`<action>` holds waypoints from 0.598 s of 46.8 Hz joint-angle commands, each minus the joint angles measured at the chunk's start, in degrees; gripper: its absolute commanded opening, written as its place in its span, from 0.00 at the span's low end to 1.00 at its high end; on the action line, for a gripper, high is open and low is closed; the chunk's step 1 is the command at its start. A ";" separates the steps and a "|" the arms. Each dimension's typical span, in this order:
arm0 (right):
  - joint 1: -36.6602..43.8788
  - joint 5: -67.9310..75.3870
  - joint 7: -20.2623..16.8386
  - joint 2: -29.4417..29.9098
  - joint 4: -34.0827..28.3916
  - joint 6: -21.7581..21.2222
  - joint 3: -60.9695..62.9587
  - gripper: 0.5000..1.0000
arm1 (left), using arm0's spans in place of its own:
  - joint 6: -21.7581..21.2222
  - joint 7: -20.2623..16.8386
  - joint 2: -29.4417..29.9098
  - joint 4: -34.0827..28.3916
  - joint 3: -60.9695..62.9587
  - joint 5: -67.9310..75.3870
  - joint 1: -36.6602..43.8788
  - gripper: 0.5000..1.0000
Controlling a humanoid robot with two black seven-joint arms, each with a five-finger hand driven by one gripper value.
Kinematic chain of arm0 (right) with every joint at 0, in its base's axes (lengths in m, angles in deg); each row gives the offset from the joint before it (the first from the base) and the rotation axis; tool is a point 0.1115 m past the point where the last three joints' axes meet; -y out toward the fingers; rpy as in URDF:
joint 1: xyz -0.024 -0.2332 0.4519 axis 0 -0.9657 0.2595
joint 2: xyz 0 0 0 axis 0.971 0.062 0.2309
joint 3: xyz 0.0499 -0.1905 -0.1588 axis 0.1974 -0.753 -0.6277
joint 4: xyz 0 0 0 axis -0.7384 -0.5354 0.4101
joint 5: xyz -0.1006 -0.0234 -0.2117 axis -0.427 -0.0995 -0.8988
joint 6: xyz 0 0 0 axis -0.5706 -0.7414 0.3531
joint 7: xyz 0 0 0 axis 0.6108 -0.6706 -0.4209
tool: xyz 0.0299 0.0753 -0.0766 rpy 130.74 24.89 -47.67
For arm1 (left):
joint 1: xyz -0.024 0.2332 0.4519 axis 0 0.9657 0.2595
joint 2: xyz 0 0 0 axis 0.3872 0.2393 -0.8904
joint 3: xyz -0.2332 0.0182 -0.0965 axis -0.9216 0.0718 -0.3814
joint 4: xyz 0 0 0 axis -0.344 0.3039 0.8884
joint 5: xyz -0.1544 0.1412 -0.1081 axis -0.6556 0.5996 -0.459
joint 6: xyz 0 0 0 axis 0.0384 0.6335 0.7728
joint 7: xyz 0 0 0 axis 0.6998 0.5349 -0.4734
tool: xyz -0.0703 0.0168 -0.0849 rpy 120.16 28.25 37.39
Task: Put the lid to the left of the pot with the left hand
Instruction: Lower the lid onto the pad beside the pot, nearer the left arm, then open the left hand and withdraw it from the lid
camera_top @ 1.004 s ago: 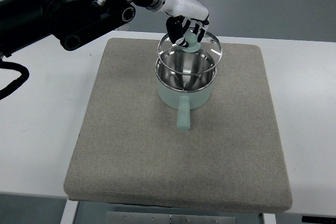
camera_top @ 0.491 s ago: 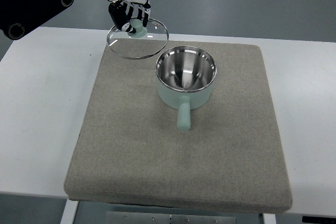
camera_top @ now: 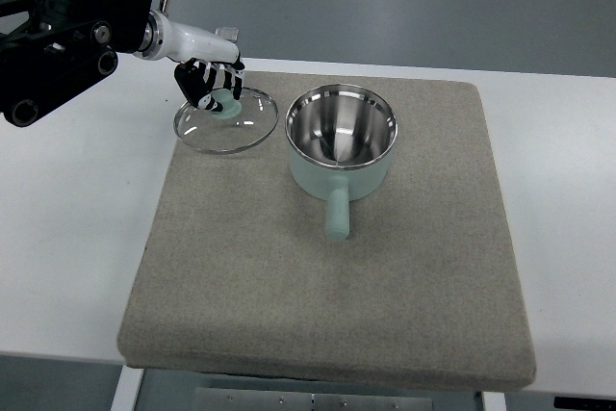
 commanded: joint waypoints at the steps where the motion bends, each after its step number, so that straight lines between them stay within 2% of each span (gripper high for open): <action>1: 0.02 0.00 0.00 0.00 0.00 0.00 0.00 0.85 | -0.31 0.09 -0.11 -0.08 -0.03 -0.02 0.86 0.00; 16: 0.02 0.00 0.00 0.00 0.00 0.00 0.00 0.85 | -7.34 0.09 -0.38 -0.43 -0.03 -0.02 4.46 0.00; 17: 0.02 0.00 0.00 0.00 0.00 0.00 0.00 0.85 | -8.04 0.09 -0.46 -0.43 -0.03 -0.11 4.64 0.03; 21: 0.02 0.00 0.00 0.00 0.00 0.00 0.00 0.85 | -10.68 0.00 -0.29 -0.43 -0.21 -0.37 4.90 0.54; 25: 0.02 0.00 0.00 0.00 0.00 0.00 0.00 0.85 | -11.82 0.00 -0.20 -0.43 -0.82 -0.81 6.13 0.97; 28: 0.02 0.00 0.00 0.00 0.00 0.00 0.00 0.85 | -11.83 0.00 -0.20 -0.43 -1.00 -2.30 7.01 0.99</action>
